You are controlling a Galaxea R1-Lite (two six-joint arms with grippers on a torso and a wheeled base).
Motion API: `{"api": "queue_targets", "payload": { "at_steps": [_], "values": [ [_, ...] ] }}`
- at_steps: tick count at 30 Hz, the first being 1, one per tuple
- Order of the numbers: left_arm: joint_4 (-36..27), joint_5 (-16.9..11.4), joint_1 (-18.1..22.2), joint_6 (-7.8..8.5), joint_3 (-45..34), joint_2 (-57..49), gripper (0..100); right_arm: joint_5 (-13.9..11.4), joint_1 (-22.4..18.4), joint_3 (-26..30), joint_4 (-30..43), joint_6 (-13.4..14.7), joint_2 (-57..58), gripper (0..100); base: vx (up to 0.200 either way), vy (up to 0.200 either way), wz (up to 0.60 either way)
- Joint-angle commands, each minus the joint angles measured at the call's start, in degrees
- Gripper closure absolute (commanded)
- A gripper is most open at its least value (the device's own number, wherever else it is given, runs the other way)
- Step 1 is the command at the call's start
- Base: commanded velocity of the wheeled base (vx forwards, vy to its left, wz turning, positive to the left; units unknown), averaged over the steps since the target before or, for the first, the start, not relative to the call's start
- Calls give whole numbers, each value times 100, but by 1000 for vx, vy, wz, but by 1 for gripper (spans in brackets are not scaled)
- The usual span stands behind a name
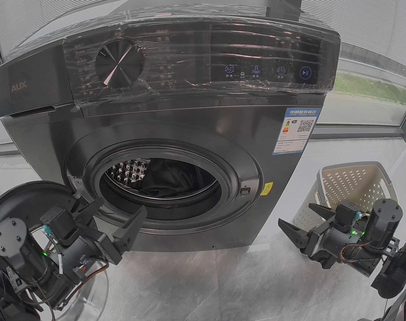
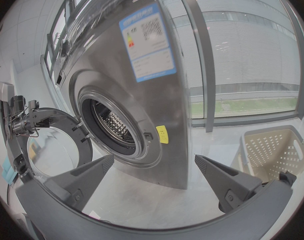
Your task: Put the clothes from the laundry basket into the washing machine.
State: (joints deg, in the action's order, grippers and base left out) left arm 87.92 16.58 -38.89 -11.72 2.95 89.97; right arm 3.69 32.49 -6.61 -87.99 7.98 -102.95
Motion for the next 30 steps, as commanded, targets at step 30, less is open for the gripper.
{"api": "queue_targets", "payload": {
  "at_steps": [30],
  "values": [
    [-3905, -23, 426, 697, -295, -4523, 0, 193, -718, 661, 1495, -438, 3018, 0, -153, 0, 0]
  ]
}}
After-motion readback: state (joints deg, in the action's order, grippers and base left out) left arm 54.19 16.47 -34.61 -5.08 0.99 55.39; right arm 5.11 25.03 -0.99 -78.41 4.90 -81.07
